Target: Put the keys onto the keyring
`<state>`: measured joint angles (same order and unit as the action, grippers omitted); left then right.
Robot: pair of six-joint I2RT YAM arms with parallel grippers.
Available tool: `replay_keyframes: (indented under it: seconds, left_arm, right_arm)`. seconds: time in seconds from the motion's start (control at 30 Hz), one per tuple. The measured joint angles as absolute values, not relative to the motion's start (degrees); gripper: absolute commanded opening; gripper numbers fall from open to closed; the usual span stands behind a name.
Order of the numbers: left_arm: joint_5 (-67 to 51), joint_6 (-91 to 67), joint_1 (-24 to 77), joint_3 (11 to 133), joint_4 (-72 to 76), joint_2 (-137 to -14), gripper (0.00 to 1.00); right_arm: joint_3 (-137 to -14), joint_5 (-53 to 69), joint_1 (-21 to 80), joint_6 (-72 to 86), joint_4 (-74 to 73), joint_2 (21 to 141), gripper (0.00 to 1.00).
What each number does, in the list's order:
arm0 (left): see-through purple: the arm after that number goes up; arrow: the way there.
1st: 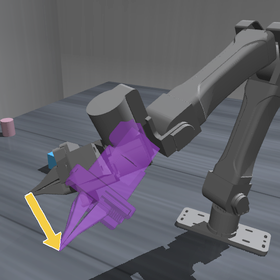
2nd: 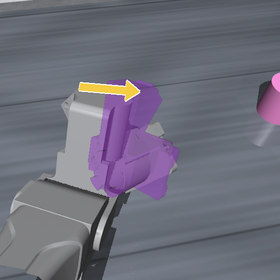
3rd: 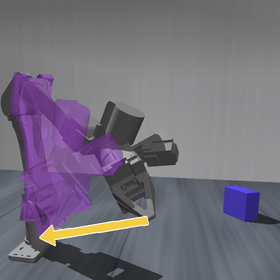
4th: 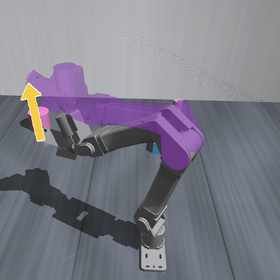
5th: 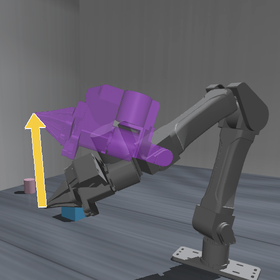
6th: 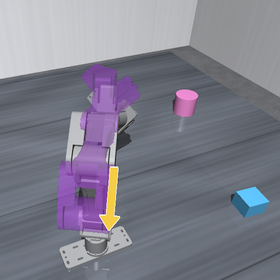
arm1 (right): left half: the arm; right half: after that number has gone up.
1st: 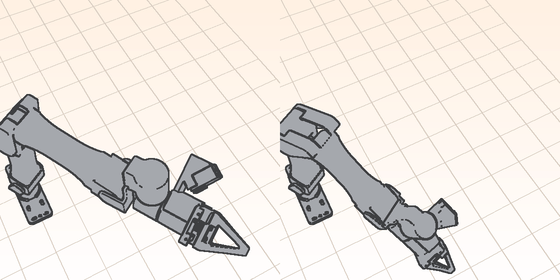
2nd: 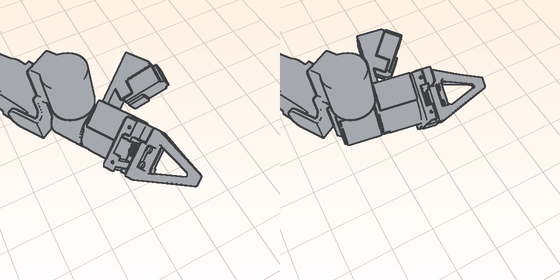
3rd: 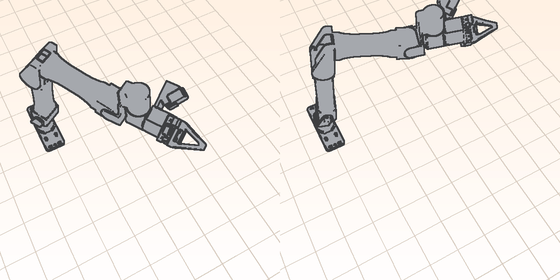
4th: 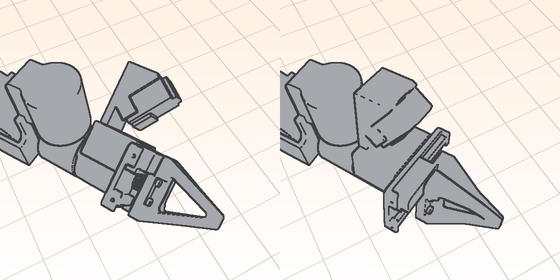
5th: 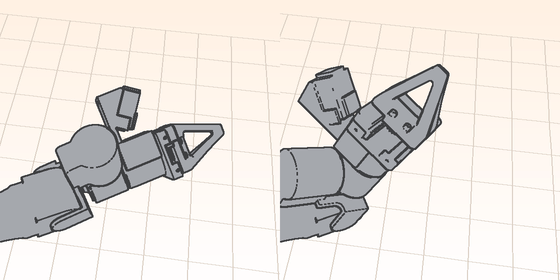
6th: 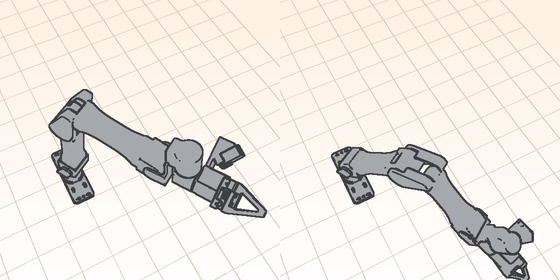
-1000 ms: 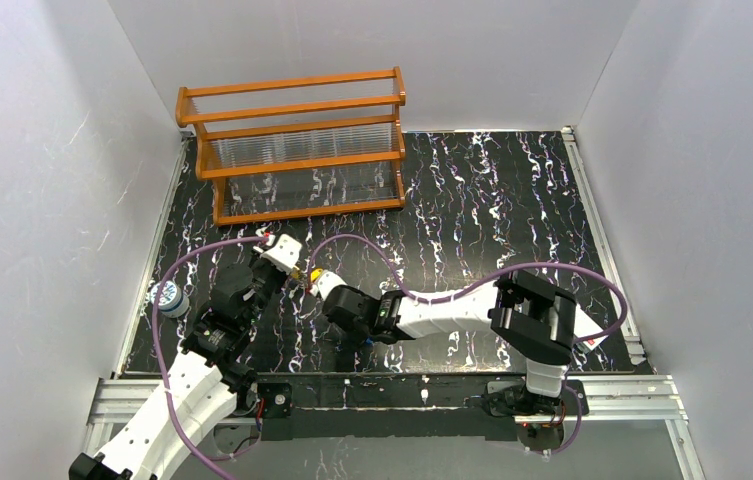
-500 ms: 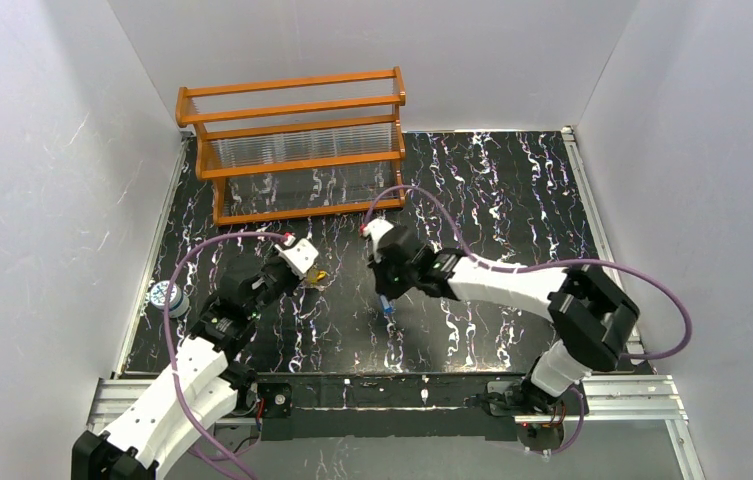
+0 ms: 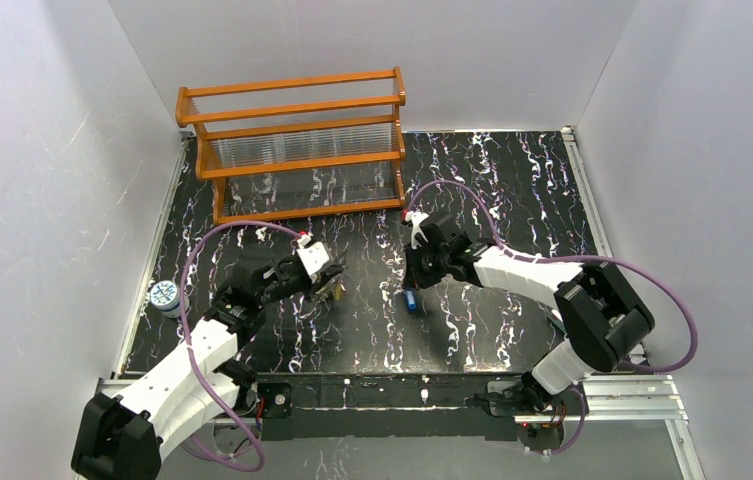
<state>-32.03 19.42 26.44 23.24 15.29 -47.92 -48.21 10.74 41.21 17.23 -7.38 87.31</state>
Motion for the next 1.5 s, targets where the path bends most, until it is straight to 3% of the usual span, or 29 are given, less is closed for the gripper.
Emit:
replay_keyframes:
  seconds: [0.1,0.17,0.53,0.77,0.93,1.17,1.3,1.5]
  left_arm:
    - [-33.04,19.0,26.92,23.24,17.15,-47.94,0.0]
    - [-33.39,19.05,27.05,23.24,17.5,-47.94,0.0]
    - [-33.23,20.43,27.14,23.27,15.2,-47.05,0.0]
    - [-33.21,20.62,27.14,23.27,14.9,-47.03,0.0]
    - [-33.21,20.62,27.14,23.27,14.7,-47.03,0.0]
    - [-32.99,20.6,27.14,23.27,14.5,-47.03,0.0]
    - [-32.93,20.6,27.14,23.27,14.5,-47.03,0.0]
    - [-32.75,20.6,27.14,23.27,14.24,-47.03,0.0]
  right_arm:
    - [-48.21,8.97,41.21,17.3,-8.19,89.34,0.39]
    - [-48.21,7.88,41.21,17.34,-9.5,90.17,0.49]
    - [-48.66,5.1,41.21,16.82,-12.6,90.02,0.42]
    - [-50.26,8.51,41.21,19.27,-13.1,90.63,0.5]
    - [-50.39,9.67,41.21,21.39,-13.26,90.74,0.39]
    - [-52.23,9.19,41.28,23.07,-13.5,93.08,0.37]
    - [-52.66,8.88,41.34,23.66,-13.67,93.78,0.29]
    - [-53.32,6.46,42.26,23.86,-14.22,94.17,0.01]
